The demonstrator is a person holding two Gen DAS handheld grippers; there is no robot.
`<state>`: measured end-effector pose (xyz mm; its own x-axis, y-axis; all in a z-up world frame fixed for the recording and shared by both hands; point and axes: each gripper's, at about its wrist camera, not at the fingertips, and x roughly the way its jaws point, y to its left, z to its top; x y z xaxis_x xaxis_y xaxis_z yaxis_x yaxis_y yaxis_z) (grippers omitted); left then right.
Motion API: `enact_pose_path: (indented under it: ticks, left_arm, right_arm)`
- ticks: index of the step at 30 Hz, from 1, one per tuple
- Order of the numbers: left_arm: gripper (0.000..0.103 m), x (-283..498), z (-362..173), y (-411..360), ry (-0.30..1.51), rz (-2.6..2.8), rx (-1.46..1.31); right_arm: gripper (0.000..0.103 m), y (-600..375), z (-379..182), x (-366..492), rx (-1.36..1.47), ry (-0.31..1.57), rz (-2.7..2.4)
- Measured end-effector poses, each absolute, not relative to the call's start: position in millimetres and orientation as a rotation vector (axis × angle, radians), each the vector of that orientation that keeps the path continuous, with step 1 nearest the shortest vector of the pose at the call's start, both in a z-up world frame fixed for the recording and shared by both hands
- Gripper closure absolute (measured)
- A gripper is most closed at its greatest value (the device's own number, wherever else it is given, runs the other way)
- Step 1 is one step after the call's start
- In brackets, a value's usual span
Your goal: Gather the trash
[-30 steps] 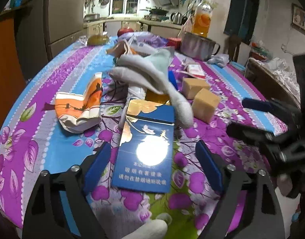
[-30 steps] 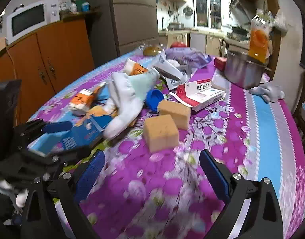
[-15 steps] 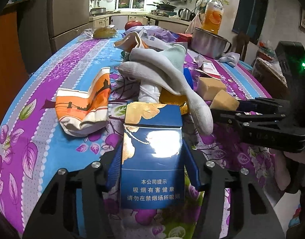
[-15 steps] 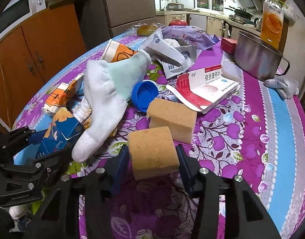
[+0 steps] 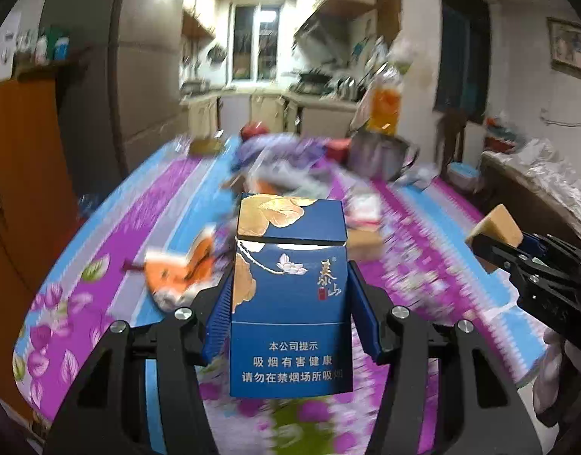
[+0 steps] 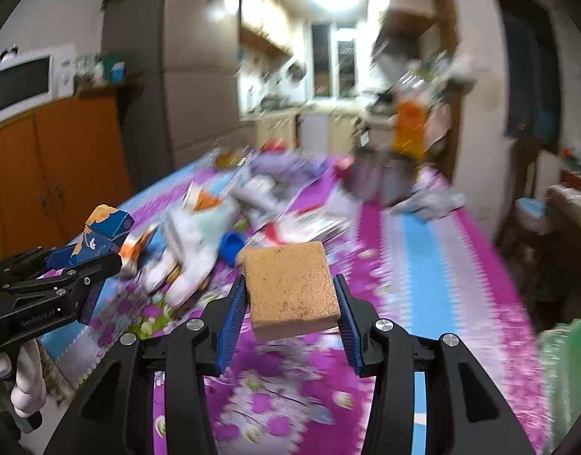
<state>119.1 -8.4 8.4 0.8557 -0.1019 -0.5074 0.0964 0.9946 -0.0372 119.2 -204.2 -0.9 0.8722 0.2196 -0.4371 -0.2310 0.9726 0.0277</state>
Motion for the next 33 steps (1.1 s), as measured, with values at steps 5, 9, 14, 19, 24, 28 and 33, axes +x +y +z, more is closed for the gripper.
enact_pose_path:
  ticks: [5, 9, 14, 19, 24, 28, 33]
  left_arm:
    - [0.05, 120, 29, -51, 0.483, -0.193, 0.002]
    - [0.05, 120, 39, -93, 0.462, -0.284, 0.018]
    - [0.05, 123, 46, -152, 0.446, -0.411, 0.056]
    - [0.05, 126, 52, -215, 0.442, -0.547, 0.084]
    - [0.049, 130, 52, -275, 0.477, -0.676, 0.104]
    - [0.049, 135, 47, -321, 0.518, -0.765, 0.138]
    - [0.049, 141, 37, -366, 0.596, -0.826, 0.161]
  right_arm:
    - [0.057, -246, 24, 85, -0.026, 0.368, 0.101]
    - [0.057, -287, 34, 66, -0.014, 0.349, 0.002]
    - [0.057, -342, 43, 44, 0.009, 0.332, -0.118]
    - [0.056, -404, 51, 30, 0.03, 0.334, -0.25]
    - [0.056, -464, 52, 17, 0.047, 0.364, -0.363]
    - [0.056, -521, 46, 13, 0.069, 0.438, -0.431]
    - [0.056, -581, 26, 22, 0.121, 0.548, -0.473]
